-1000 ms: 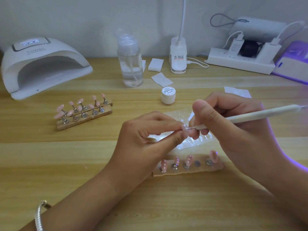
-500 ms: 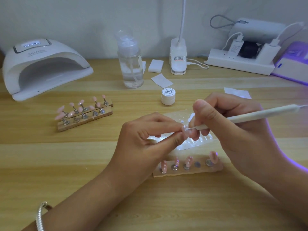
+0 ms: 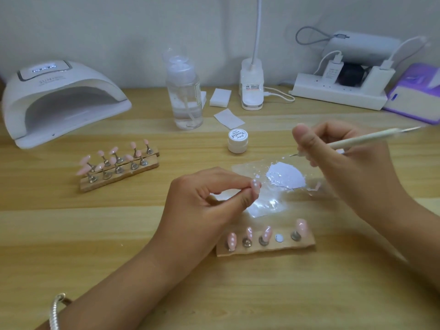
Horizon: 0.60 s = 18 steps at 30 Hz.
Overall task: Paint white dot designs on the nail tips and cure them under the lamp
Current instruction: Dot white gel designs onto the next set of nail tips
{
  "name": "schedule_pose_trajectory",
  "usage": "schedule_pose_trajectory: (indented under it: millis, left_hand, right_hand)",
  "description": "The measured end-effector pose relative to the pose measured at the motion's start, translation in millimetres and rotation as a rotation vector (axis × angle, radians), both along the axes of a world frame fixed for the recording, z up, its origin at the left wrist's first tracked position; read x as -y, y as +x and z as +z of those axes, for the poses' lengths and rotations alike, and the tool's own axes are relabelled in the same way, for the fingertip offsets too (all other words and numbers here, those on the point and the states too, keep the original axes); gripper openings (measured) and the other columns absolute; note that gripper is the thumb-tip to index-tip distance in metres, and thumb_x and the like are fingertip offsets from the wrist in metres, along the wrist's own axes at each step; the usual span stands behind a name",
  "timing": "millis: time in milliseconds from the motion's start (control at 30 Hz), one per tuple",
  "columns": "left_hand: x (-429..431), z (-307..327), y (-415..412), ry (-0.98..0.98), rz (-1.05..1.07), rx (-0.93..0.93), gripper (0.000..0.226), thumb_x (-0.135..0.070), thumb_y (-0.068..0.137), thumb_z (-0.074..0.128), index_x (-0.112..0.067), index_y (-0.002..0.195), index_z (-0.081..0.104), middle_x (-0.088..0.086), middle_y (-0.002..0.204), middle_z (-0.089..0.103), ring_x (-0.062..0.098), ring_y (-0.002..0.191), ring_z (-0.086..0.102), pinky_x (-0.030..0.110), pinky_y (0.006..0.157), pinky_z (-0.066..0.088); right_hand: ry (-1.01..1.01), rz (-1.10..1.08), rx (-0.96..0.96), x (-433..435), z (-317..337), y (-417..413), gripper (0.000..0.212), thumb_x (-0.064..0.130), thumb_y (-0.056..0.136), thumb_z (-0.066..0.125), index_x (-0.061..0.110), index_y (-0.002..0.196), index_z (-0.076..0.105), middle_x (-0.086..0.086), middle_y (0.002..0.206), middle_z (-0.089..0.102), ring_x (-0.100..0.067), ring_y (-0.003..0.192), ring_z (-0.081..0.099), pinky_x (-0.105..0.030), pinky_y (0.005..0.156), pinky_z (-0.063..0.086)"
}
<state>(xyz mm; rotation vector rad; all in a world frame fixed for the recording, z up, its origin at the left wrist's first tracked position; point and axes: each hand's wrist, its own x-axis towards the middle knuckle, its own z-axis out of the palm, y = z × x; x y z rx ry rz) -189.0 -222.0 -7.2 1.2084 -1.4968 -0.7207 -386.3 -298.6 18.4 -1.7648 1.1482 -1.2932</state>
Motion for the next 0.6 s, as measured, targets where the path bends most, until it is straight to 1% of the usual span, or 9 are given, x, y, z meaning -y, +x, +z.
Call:
schedule_pose_trajectory:
  millis: [33,67,200,267,333,400,467,533,600]
  left_hand:
    - [0.6,-1.1,0.5,0.029,0.002,-0.019,0.003,-0.023,0.081,0.079,-0.023,0.084,0.081,-0.012,0.081,0.076,0.002,0.076,0.067,0.012,0.064,0.047]
    - [1.6,-2.5,1.1,0.055,0.003,-0.025,0.003,-0.022,0.082,0.078,-0.022,0.083,0.081,-0.011,0.081,0.076,0.003,0.076,0.069,0.013,0.064,0.05]
    - [4.4,-7.4,4.1,0.119,-0.005,0.005,0.005,-0.026,0.08,0.079,-0.026,0.084,0.081,-0.012,0.083,0.076,0.006,0.083,0.072,0.027,0.078,0.057]
    - [5.0,-7.8,4.7,0.14,-0.01,0.016,0.007,-0.029,0.079,0.075,-0.029,0.084,0.08,-0.015,0.084,0.076,0.005,0.085,0.072,0.032,0.081,0.058]
    - [5.0,-7.6,4.4,0.14,-0.014,0.028,0.008,-0.028,0.08,0.075,-0.031,0.085,0.08,-0.016,0.084,0.076,0.003,0.085,0.072,0.035,0.082,0.058]
    - [5.1,-7.2,4.3,0.142,-0.012,0.027,0.008,-0.028,0.081,0.075,-0.032,0.086,0.079,-0.016,0.085,0.076,0.004,0.086,0.072,0.039,0.084,0.058]
    - [5.1,-6.8,4.1,0.142,-0.012,0.022,0.007,-0.027,0.081,0.076,-0.03,0.086,0.08,-0.015,0.085,0.076,0.005,0.086,0.072,0.042,0.084,0.058]
    - [4.8,-6.2,3.6,0.14,-0.013,0.014,0.006,-0.025,0.081,0.077,-0.027,0.085,0.081,-0.013,0.085,0.076,0.007,0.086,0.072,0.044,0.084,0.058]
    - [4.3,-5.7,2.9,0.137,-0.009,0.0,0.007,-0.026,0.079,0.076,-0.026,0.084,0.081,-0.011,0.085,0.076,0.009,0.085,0.073,0.046,0.084,0.058]
  right_hand:
    - [0.023,0.002,-0.033,2.0,-3.9,-1.4,0.044,0.051,0.086,0.065,0.01,0.07,0.066,-0.003,0.058,0.059,-0.004,0.052,0.052,-0.012,0.05,0.039]
    - [0.053,0.009,-0.053,3.8,-7.7,-2.5,0.045,0.052,0.086,0.063,0.01,0.071,0.067,-0.003,0.058,0.059,-0.003,0.051,0.053,-0.012,0.049,0.04]
    - [0.081,0.008,-0.105,9.1,-18.4,-4.9,0.043,0.051,0.088,0.06,0.014,0.068,0.069,0.0,0.054,0.059,-0.005,0.047,0.054,-0.016,0.049,0.042]
    - [0.068,0.003,-0.113,9.9,-20.3,-5.3,0.043,0.052,0.089,0.059,0.017,0.067,0.069,0.001,0.054,0.058,-0.004,0.046,0.054,-0.017,0.049,0.042]
    - [0.053,-0.005,-0.135,10.7,-22.0,-5.5,0.044,0.052,0.091,0.057,0.017,0.066,0.068,0.005,0.052,0.058,-0.004,0.046,0.053,-0.017,0.05,0.041]
    - [0.042,-0.007,-0.169,11.3,-23.5,-5.3,0.046,0.05,0.092,0.057,0.015,0.066,0.067,0.011,0.051,0.059,-0.005,0.046,0.052,-0.017,0.05,0.04]
    - [0.037,-0.003,-0.191,11.3,-23.8,-4.8,0.045,0.05,0.092,0.057,0.014,0.066,0.067,0.013,0.051,0.059,-0.004,0.047,0.052,-0.017,0.05,0.04]
    - [0.035,-0.012,-0.156,10.8,-21.4,-4.7,0.044,0.049,0.093,0.057,0.015,0.067,0.068,0.012,0.052,0.059,-0.003,0.047,0.052,-0.016,0.049,0.041]
    - [0.01,-0.035,-0.077,9.7,-16.8,-5.0,0.042,0.045,0.095,0.058,0.014,0.069,0.068,0.01,0.054,0.059,-0.001,0.048,0.052,-0.011,0.048,0.04]
